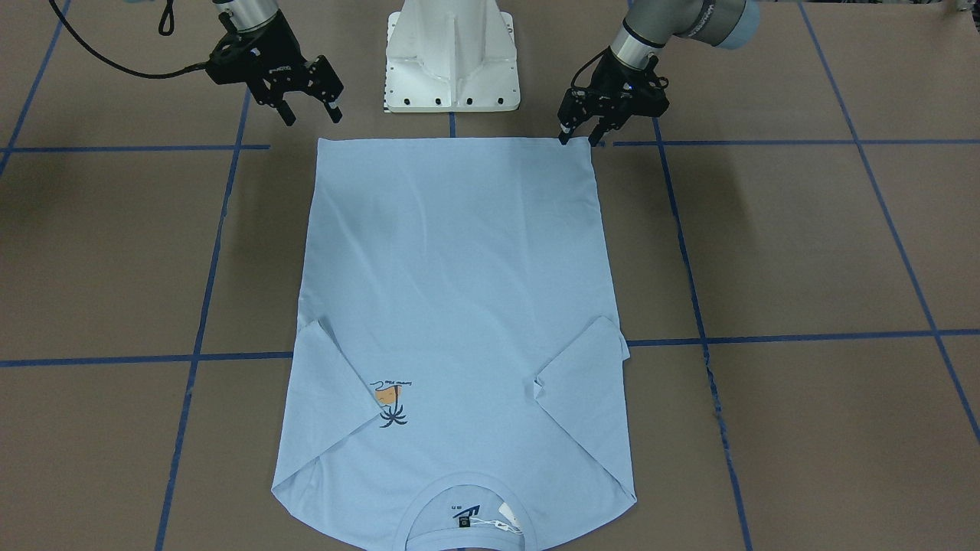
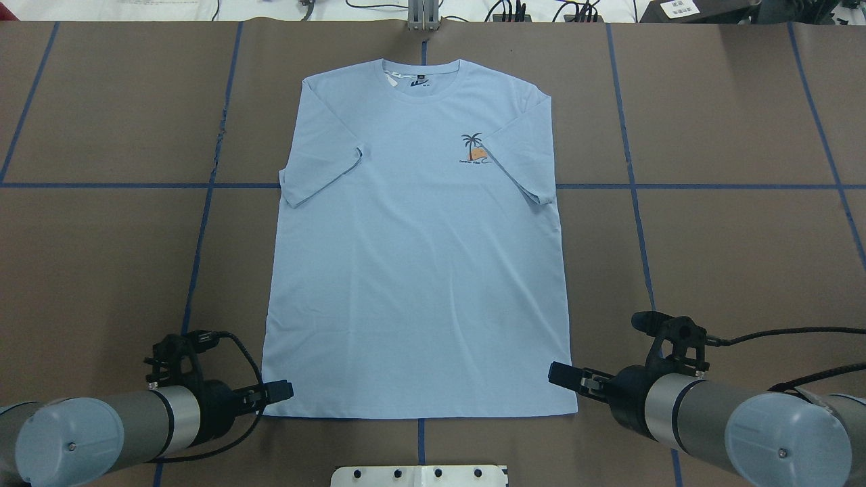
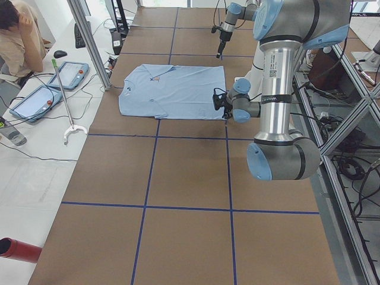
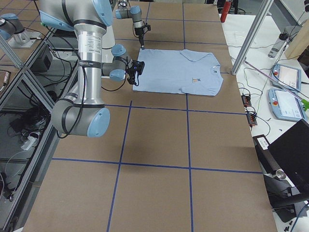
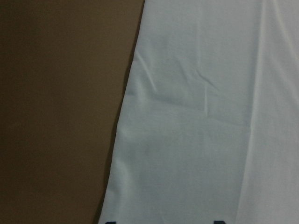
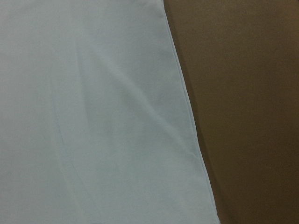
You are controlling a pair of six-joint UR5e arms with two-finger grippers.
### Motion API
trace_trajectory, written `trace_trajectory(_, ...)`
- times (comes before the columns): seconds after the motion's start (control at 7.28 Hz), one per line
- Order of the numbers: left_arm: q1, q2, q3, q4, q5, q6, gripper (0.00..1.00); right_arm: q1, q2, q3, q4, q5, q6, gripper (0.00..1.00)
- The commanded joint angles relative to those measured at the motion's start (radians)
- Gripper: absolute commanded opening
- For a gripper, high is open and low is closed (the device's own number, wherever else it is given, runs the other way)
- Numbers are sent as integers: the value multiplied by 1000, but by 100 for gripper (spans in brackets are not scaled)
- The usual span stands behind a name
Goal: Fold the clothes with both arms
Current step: 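Move both grippers down to the shirt's hem corners nearest the robot, then grasp the hem corners with both grippers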
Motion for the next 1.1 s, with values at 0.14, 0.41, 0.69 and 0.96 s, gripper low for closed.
trace_trajectory(0.14, 5, 0, 0, 45, 2, 0, 70, -1, 1, -1, 0, -2, -1, 100)
trace_trajectory(0.41, 9, -1, 2, 56, 2, 0, 70, 1, 1, 0, 0, -2, 0, 100)
trace_trajectory(0.69, 10, -3, 3, 58, 0, -1, 64, 1, 1, 0, 0, -2, 0, 100)
trace_trajectory(0.96, 16, -4, 3, 58, 0, -1, 53, 2, -3, 0, 0, -2, 0, 100)
